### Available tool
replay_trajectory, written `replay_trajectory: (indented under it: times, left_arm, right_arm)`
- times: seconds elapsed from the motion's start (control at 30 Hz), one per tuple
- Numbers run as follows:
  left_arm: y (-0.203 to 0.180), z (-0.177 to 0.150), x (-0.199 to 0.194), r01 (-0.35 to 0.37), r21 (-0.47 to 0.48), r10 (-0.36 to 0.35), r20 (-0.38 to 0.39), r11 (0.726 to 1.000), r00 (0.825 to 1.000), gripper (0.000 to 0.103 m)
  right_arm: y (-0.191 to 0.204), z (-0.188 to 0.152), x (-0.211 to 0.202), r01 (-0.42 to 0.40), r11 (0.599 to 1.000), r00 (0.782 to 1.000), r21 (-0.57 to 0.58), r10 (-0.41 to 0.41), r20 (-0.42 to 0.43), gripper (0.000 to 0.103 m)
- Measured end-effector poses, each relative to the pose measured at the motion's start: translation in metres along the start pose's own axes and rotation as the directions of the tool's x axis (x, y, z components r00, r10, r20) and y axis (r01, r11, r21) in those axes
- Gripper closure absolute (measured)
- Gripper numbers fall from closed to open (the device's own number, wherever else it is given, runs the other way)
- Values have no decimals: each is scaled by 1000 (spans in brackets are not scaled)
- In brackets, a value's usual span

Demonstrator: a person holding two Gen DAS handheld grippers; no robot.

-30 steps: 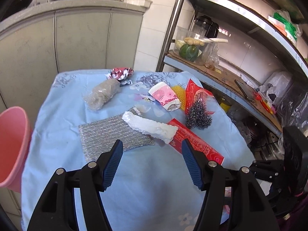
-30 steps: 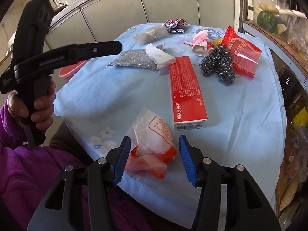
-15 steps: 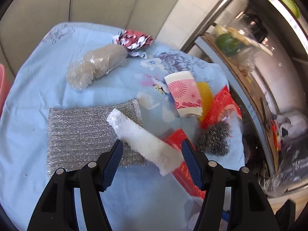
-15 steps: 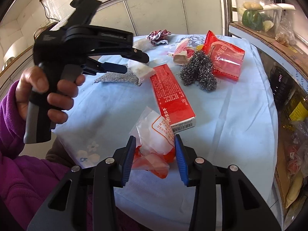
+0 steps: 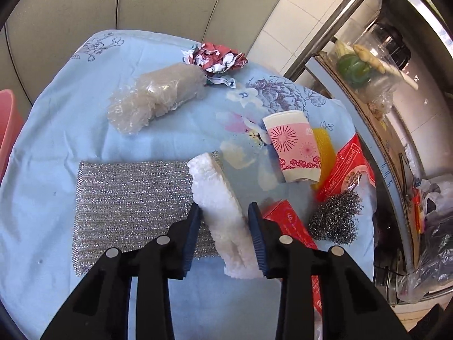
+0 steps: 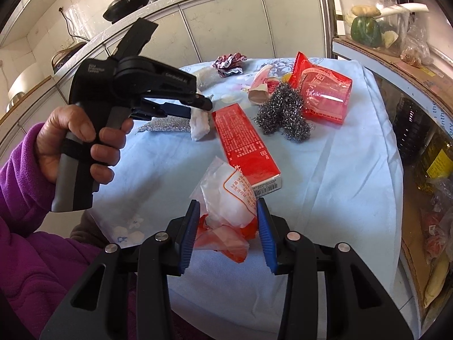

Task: Collect trash
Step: 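Carry the foam strip and plastic bag with both tools over the pink bucket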

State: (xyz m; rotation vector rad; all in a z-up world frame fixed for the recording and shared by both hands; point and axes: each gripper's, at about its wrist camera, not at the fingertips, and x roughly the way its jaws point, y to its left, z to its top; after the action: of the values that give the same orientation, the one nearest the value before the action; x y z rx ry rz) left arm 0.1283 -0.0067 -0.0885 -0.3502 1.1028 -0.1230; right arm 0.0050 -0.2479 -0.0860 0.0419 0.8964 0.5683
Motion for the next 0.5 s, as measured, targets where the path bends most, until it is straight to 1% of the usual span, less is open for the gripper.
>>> replay_trajectory:
  times: [0.1, 0.17, 0.2, 0.33, 0.5]
  left_arm:
    - [6, -6, -9, 36, -10, -36, 16, 999, 999, 71]
    - [8, -10, -19, 44, 9, -45, 36, 999, 998, 72]
    - [8, -12, -24, 40, 21, -41, 47, 999, 998, 74]
    - [10, -18, -48, 26, 78, -35, 122, 997, 992, 74]
    - [24, -21, -77, -2, 82, -16, 210, 997, 978, 74]
  right_arm:
    - [4, 1, -4, 5, 1000, 1000, -10, -5, 12, 62]
    - [6, 4, -8, 9, 1000, 1000, -12, -9, 29, 62]
    - [6, 5, -10, 10, 1000, 999, -12, -10, 39, 62]
    - [8, 14, -14, 11, 1000, 997, -6, -10, 71, 62]
    - [19, 31, -11, 3, 1000, 995, -30, 0, 96, 62]
